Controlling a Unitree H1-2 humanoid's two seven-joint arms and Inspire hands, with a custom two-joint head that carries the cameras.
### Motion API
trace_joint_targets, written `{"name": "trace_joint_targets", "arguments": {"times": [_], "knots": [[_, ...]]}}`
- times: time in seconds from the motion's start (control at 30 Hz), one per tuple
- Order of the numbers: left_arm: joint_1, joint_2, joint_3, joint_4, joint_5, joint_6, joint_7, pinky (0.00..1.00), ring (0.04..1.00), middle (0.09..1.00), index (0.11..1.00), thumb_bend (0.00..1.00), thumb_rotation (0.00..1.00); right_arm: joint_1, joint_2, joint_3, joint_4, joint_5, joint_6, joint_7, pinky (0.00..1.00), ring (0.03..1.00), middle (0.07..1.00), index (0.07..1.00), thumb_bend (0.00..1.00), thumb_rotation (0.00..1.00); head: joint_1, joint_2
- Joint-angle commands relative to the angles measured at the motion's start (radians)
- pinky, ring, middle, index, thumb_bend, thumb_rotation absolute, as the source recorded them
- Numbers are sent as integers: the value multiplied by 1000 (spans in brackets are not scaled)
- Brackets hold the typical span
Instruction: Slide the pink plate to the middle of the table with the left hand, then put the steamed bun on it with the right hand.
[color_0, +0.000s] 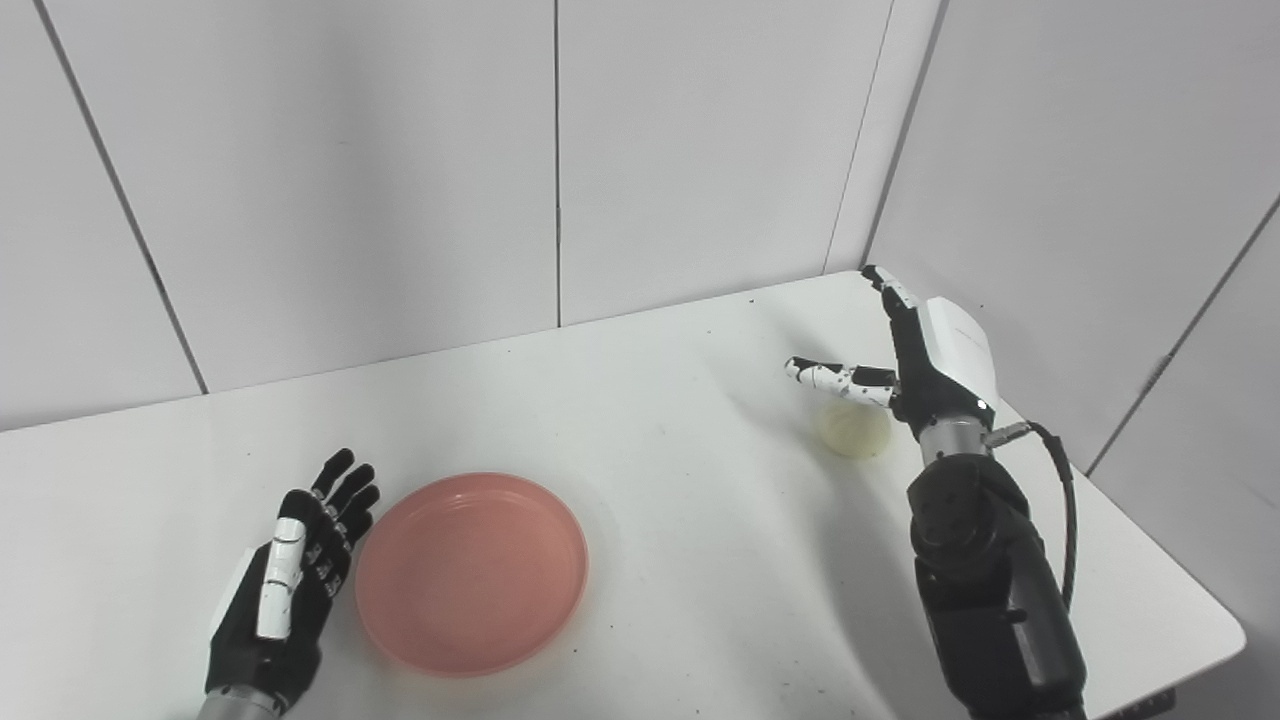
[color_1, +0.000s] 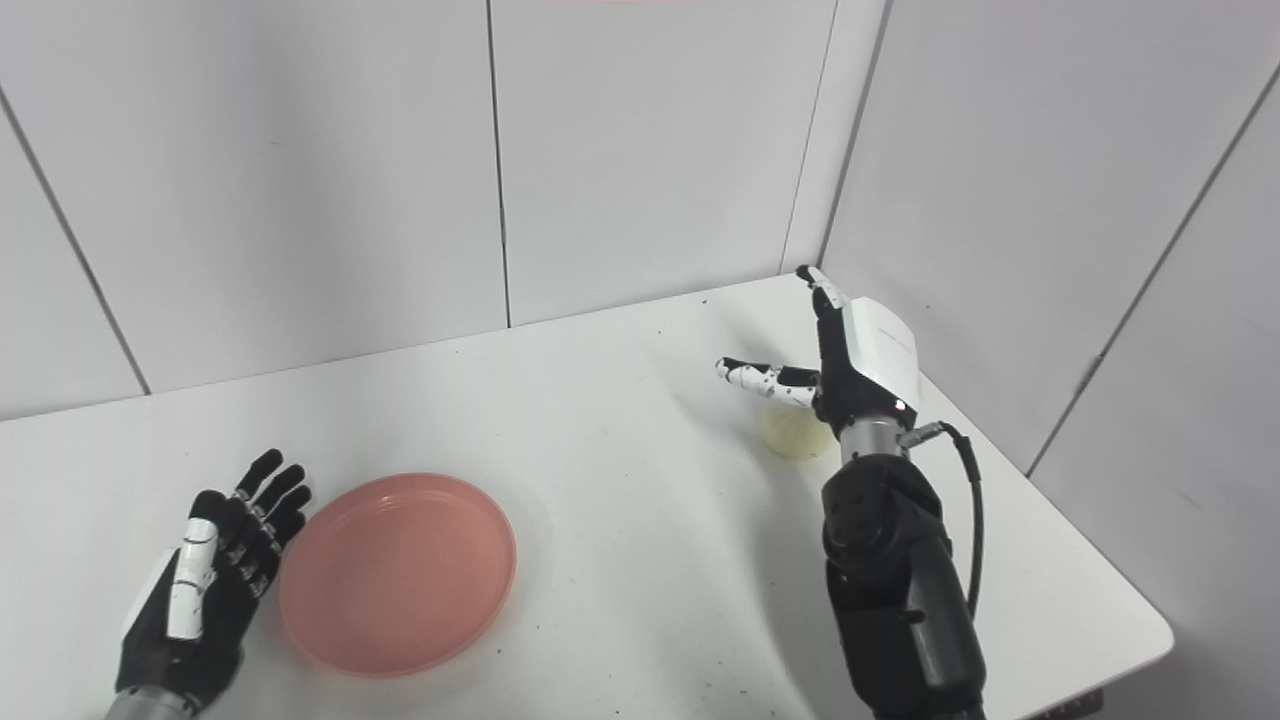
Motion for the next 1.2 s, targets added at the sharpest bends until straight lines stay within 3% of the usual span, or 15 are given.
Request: {"name": "trace_joint_targets", "arguments": {"times": [0.0, 0.17, 0.5, 0.67, 0.93, 1.07, 1.1, 1.13, 1.17], "knots": [[-12, 11, 8, 24, -15, -4, -18, 974, 940, 929, 902, 771, 934, -38, 4, -18, -4, -51, -5, 7, 755, 882, 901, 876, 797, 430, -2, 0], [-13, 13, 16, 32, -14, -5, -22, 942, 922, 911, 883, 778, 905, -47, 10, -30, 56, -124, -5, 22, 749, 877, 895, 877, 816, 440, -6, -1], [-9, 10, 23, 24, -12, -6, -33, 935, 920, 910, 882, 762, 903, -36, -19, 3, 139, -125, -5, -18, 719, 839, 868, 865, 842, 395, -2, 9], [-7, 6, 22, 16, -7, -1, -27, 954, 932, 919, 894, 761, 912, -41, -18, 6, 193, -164, -5, 11, 734, 846, 873, 874, 855, 424, 1, 11], [-7, 7, 20, 12, -4, 4, -28, 947, 929, 917, 891, 763, 908, -65, 6, -33, 249, -247, -5, 88, 668, 821, 858, 876, 849, 323, 2, 15], [-5, 8, 20, 3, -4, 13, -27, 938, 923, 911, 885, 775, 895, -74, 16, -52, 263, -283, -5, 115, 500, 681, 778, 845, 864, 255, 4, 17], [-4, 9, 21, -2, -5, 12, -28, 938, 923, 911, 885, 775, 895, -74, 18, -54, 260, -285, -5, 123, 500, 681, 778, 845, 864, 255, 5, 18], [-3, 10, 21, -6, -5, 12, -29, 949, 930, 920, 893, 765, 903, -73, 19, -55, 256, -286, -5, 130, 359, 501, 639, 842, 851, 216, 5, 18], [-3, 10, 21, -9, -7, 13, -30, 953, 932, 923, 896, 761, 906, -71, 18, -56, 255, -271, -5, 132, 311, 440, 592, 841, 846, 203, 6, 19]]}}
